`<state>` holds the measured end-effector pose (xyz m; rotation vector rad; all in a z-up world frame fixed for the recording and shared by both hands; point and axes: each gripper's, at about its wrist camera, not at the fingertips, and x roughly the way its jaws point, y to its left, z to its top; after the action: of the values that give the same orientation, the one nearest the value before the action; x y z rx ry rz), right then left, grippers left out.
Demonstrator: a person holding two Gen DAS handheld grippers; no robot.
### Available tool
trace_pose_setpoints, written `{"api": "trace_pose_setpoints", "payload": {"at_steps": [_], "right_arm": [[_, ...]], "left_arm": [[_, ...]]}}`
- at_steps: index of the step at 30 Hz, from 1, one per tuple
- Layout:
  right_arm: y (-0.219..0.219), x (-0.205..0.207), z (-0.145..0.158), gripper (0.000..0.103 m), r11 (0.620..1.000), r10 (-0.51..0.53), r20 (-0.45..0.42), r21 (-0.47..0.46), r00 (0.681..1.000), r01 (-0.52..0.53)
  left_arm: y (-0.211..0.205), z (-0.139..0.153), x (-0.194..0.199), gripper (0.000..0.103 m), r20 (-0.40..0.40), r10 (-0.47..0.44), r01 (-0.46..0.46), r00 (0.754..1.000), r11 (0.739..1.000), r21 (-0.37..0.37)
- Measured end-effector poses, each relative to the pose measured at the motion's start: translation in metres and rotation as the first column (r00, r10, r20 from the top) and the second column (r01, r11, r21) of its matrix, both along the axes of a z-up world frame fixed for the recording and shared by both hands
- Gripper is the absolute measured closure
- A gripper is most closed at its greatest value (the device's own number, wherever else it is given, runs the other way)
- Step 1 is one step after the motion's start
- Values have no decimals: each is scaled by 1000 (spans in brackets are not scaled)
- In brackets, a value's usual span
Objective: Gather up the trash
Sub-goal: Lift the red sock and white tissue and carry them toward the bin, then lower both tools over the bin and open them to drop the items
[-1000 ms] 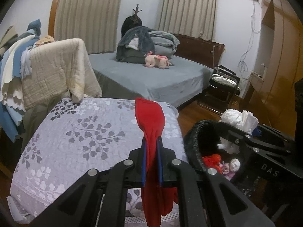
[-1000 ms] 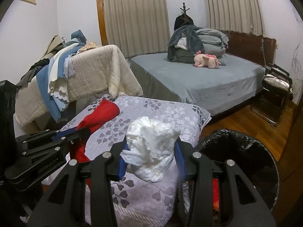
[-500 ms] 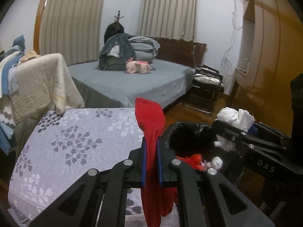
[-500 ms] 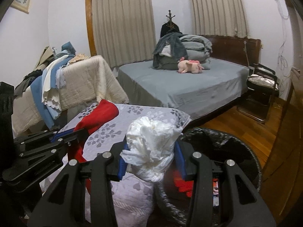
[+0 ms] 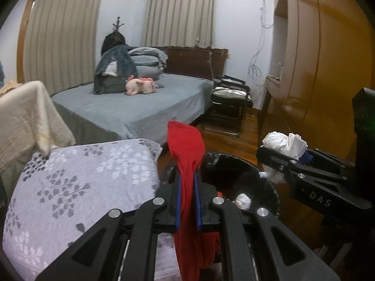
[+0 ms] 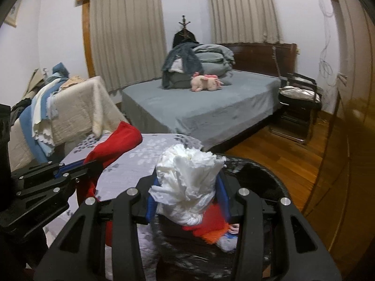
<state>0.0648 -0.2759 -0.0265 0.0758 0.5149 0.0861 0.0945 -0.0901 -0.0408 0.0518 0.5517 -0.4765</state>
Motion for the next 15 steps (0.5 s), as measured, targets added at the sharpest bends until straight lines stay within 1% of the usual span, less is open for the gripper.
{"api": "trace_pose_setpoints", "payload": {"at_steps": [10,15], "right_arm": [[-45,16,-24,62,994,-101,-44,-34,994,100],[-60,29,-38,62,990,-133,-61,-46,989,130]], "left_arm": [[-53,-22,27,94,-27,-102,102,994,995,-3],[-78,-32,44,94,-43,-128,129,991,992,4]]}}
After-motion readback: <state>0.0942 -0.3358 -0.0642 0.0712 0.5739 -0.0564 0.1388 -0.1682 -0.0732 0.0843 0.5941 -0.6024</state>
